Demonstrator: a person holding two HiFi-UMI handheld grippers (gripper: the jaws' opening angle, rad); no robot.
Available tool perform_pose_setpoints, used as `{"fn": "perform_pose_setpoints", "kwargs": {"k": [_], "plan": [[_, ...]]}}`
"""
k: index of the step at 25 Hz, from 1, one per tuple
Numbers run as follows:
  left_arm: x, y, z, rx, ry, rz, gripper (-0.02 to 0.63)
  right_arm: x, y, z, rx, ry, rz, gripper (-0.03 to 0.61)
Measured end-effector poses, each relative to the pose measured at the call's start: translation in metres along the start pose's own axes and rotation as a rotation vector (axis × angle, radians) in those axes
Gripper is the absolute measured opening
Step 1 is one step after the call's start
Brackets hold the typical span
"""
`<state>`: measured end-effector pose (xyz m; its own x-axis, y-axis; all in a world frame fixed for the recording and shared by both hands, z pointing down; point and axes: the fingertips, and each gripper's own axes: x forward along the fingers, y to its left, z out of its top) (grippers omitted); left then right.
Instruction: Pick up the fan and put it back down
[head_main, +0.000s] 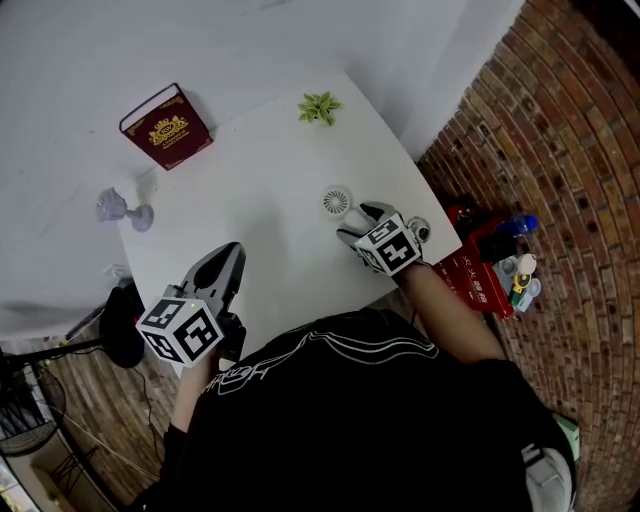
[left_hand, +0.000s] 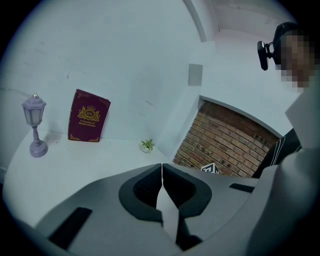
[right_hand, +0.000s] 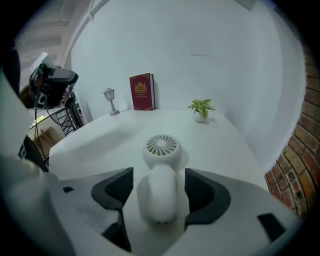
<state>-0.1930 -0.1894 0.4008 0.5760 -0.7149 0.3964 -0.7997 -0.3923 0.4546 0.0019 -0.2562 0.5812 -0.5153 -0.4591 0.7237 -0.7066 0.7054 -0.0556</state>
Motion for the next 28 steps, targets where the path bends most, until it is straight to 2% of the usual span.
{"fn": "perform_pose_setpoints", "kwargs": {"k": [8,10,14,17,22,25,28], "plan": [[-0.009,-0.015,-0.01,0.004,0.004,-0.037,0.034,-0.044,0.013,0.018,0.036,-0.104,-0.018,0.356],[-0.011,-0.019,-0.015,0.004,0.009,-0.045,0.034,-0.059,0.025,0.026,0.05,-0.149,0.012,0.347],[-0.016,-0.026,-0.025,0.005,0.026,-0.067,0.034,-0.097,0.058,0.048,0.131,-0.286,0.128,0.322],[-0.022,-0.036,-0.03,0.013,0.028,-0.092,0.034,-0.128,0.078,0.064,0.144,-0.372,0.162,0.266],[-0.026,-0.048,-0.042,0.009,0.038,-0.14,0.034,-0.17,0.09,0.071,0.173,-0.452,0.128,0.134],[-0.027,-0.058,-0.056,0.006,0.054,-0.177,0.032,-0.189,0.102,0.067,0.188,-0.49,0.126,0.015],[-0.026,-0.065,-0.064,0.013,0.066,-0.2,0.034,-0.197,0.121,0.058,0.191,-0.515,0.182,0.002]]}}
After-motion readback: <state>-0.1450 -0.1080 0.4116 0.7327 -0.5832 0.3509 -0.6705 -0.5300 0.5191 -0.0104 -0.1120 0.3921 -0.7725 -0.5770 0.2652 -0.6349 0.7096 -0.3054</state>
